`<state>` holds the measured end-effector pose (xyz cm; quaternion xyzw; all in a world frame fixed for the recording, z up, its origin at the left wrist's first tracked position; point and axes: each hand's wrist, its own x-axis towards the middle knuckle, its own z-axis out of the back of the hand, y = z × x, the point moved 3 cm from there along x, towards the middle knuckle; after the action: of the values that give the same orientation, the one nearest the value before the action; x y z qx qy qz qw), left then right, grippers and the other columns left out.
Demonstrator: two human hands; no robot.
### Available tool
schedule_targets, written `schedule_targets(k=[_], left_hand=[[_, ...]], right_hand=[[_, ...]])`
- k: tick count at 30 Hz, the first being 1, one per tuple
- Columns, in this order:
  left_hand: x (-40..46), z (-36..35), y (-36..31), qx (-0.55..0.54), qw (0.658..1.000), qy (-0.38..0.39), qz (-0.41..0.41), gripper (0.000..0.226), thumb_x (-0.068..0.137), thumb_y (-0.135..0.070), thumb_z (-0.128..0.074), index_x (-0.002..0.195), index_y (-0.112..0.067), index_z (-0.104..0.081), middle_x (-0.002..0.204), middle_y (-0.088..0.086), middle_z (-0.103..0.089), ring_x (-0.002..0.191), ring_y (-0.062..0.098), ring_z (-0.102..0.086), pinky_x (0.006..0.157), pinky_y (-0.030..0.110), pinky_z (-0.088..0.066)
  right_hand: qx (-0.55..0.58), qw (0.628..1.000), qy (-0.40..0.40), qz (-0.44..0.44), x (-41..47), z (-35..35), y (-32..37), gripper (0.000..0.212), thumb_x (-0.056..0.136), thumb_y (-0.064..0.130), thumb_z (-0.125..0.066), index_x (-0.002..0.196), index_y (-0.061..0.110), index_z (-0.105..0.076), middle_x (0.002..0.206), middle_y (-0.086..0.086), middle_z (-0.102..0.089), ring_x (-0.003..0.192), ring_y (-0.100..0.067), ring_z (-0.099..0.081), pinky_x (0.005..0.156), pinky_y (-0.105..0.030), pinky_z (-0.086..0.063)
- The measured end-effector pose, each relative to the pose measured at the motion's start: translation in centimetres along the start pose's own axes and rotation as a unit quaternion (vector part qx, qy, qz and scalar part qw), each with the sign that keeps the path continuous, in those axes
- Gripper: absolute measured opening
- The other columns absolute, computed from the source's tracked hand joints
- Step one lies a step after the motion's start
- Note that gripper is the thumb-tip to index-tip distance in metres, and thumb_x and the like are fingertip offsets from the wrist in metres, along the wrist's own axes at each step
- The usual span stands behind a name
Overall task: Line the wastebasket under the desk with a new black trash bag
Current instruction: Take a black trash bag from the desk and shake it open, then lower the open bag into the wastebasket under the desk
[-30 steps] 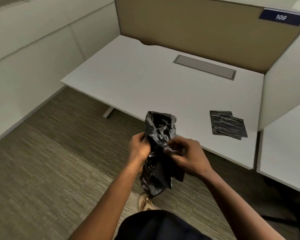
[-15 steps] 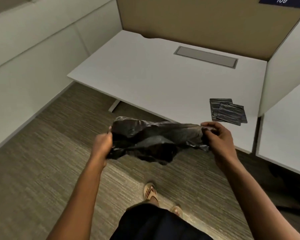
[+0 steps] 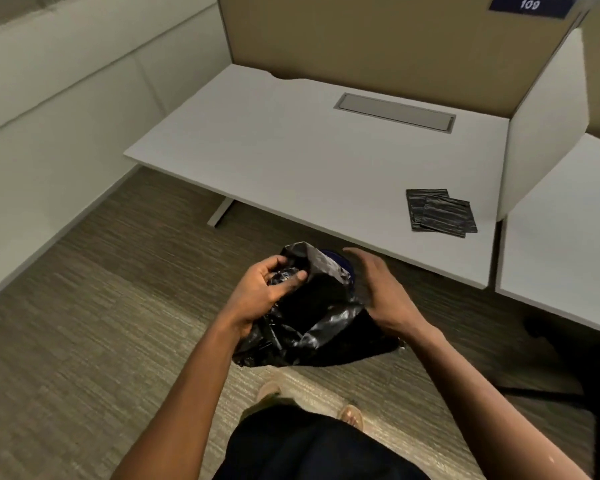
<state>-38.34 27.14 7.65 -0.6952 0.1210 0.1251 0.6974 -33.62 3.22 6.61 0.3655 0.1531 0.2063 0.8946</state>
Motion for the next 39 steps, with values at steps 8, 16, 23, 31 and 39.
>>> schedule_targets(k=[8,16,23,31,39], left_hand=[[0.8,5.1,-1.8,0.311,0.949,0.045,-0.028,0.117,0.044,-0.07,-0.091,0.148,-0.043,-0.046,0.144,-0.004,-0.061,0.132,0.015,-0.058,0.113,0.045,-0.047],[2.9,11.9,-1.9,0.595,0.78,-0.192,-0.031,0.068,0.075,-0.012,-0.083,0.138,-0.027,-0.059,0.138,0.007,-0.048,0.127,0.027,-0.048,0.111,0.044,-0.04],[4.7,15.5,1.8,0.141,0.956,-0.173,0.189,0.008,0.094,-0.017,-0.068,0.1,-0.016,-0.072,0.111,0.014,-0.077,0.086,0.023,-0.072,0.063,0.029,-0.058],[5.9,14.3,9.3,-0.17,0.94,-0.09,0.283,0.014,0.106,-0.025,-0.051,0.096,-0.024,-0.06,0.103,0.002,-0.069,0.104,0.023,-0.065,0.093,0.048,-0.046],[7.9,11.2,11.7,-0.084,0.964,-0.07,0.242,0.078,0.088,-0.022,-0.078,0.15,-0.03,-0.032,0.13,0.01,-0.065,0.108,0.027,-0.068,0.071,0.036,-0.057]], right_hand=[[0.005,0.991,-0.124,-0.041,2.4,0.6,2.1,0.023,0.076,0.01,-0.071,0.096,0.021,-0.079,0.089,0.005,-0.078,0.083,-0.007,-0.068,0.072,-0.022,-0.048],[-0.046,0.987,-0.142,-0.052,8.1,6.1,7.5,0.03,0.079,0.005,-0.066,0.101,0.019,-0.08,0.095,-0.004,-0.08,0.077,-0.015,-0.07,0.075,-0.034,-0.058],[-0.047,0.896,-0.438,0.053,4.6,1.6,9.4,0.03,0.086,0.025,-0.068,0.116,0.029,-0.066,0.106,0.011,-0.074,0.09,-0.006,-0.066,0.072,-0.025,-0.048],[0.034,0.971,-0.132,-0.198,-0.4,-12.4,1.2,0.035,0.081,0.001,-0.058,0.1,0.026,-0.075,0.092,0.004,-0.08,0.086,-0.013,-0.073,0.074,-0.03,-0.052],[0.178,0.963,-0.139,-0.147,1.4,-12.7,5.0,0.015,0.096,0.024,-0.061,0.103,0.025,-0.074,0.098,0.006,-0.077,0.094,-0.012,-0.072,0.083,-0.037,-0.059]])
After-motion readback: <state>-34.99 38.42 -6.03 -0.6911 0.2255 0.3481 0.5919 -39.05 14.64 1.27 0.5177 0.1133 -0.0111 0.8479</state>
